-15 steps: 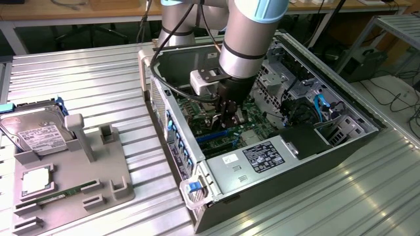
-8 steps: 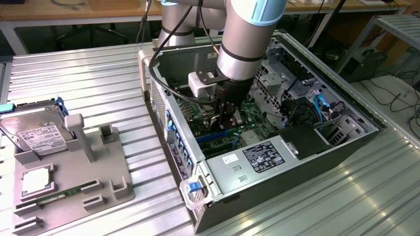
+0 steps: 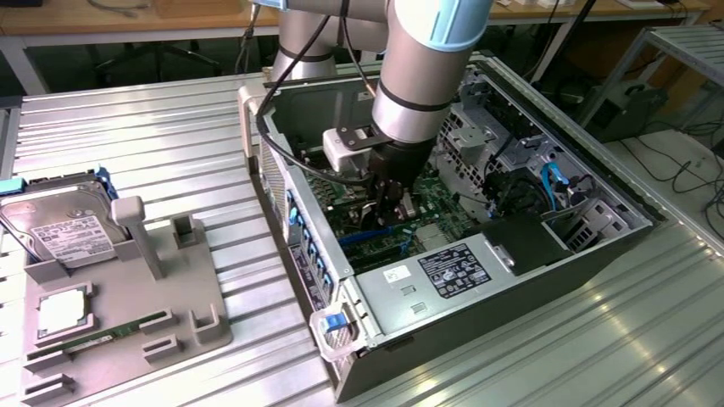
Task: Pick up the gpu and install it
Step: 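Insert the gpu into the slot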
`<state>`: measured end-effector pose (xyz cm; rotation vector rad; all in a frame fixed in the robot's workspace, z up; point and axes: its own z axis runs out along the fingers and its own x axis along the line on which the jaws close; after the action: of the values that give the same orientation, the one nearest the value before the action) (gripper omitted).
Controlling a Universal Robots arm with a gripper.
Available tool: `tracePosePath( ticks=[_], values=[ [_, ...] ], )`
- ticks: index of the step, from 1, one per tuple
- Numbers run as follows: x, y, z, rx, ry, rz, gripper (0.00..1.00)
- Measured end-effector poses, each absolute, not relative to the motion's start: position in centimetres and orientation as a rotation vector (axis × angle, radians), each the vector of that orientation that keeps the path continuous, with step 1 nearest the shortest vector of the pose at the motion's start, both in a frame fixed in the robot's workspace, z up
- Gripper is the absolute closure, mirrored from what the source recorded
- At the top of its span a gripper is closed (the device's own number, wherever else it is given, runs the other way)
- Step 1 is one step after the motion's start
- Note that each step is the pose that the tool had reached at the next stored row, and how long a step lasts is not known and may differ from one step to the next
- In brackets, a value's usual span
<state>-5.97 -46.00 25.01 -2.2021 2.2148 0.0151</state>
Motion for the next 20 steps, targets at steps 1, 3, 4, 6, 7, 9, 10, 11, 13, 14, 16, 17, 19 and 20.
tracePosePath(
  ticks=[1, 3, 4, 6, 7, 9, 10, 11, 13, 14, 16, 17, 19, 20],
  values=[
    [-5.99, -46.0, 24.97, -2.202, 2.215, 0.015, 0.72],
    [-6.03, -46.0, 24.86, -2.202, 2.215, 0.015, 0.72],
    [-6.05, -46.0, 24.81, -2.202, 2.215, 0.015, 0.72],
    [-6.09, -46.0, 24.7, -2.202, 2.215, 0.015, 0.72],
    [-6.1, -46.0, 24.66, -2.202, 2.215, 0.015, 0.72],
    [-6.14, -46.0, 24.59, -2.202, 2.215, 0.015, 0.72],
    [-6.16, -46.0, 24.56, -2.202, 2.215, 0.015, 0.72],
    [-6.18, -46.0, 24.53, -2.202, 2.215, 0.015, 0.72],
    [-6.21, -45.99, 24.46, -2.202, 2.215, 0.015, 0.72],
    [-6.22, -45.99, 24.41, -2.202, 2.215, 0.015, 0.72],
    [-6.24, -45.99, 24.3, -2.202, 2.215, 0.015, 0.72],
    [-6.25, -46.0, 24.23, -2.202, 2.215, 0.015, 0.72],
    [-6.26, -46.0, 24.09, -2.202, 2.215, 0.015, 0.72],
    [-6.26, -46.0, 24.02, -2.202, 2.215, 0.015, 0.72]
  ],
)
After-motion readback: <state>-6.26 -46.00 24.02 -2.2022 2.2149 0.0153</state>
